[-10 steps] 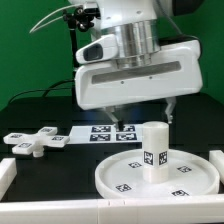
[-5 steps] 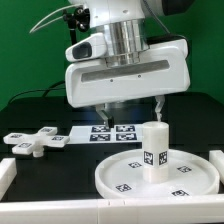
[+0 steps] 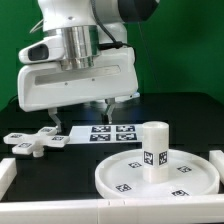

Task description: Assemble round table

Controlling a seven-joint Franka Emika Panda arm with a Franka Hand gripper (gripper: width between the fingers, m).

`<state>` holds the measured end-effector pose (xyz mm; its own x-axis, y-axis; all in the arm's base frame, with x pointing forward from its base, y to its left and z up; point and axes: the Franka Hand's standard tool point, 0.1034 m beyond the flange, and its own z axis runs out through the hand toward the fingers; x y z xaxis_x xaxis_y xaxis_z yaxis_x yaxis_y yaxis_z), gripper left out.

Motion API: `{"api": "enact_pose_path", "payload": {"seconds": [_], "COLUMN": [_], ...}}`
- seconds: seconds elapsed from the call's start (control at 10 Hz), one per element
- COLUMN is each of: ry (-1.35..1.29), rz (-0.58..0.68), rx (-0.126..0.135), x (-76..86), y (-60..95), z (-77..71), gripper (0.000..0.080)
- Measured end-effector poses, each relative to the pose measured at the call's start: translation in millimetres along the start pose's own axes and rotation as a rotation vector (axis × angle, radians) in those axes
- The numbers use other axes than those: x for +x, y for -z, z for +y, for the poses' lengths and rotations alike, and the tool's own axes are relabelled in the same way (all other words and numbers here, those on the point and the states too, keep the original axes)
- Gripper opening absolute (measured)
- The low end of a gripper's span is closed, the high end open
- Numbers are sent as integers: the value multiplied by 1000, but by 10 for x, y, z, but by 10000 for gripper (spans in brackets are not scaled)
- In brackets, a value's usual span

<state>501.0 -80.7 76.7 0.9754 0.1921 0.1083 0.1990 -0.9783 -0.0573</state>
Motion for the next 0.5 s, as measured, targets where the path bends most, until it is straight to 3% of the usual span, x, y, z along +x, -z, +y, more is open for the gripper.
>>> {"api": "enact_pose_path", "payload": {"seconds": [0.3,0.4,0.5], "ry": [45,137,190], "rz": [-2,-3,-5], "rx": [-3,-12,-22], "x": [-15,-75,-197], "y": [-5,-1,14], "z": [21,132,353], "gripper": [649,649,649]}}
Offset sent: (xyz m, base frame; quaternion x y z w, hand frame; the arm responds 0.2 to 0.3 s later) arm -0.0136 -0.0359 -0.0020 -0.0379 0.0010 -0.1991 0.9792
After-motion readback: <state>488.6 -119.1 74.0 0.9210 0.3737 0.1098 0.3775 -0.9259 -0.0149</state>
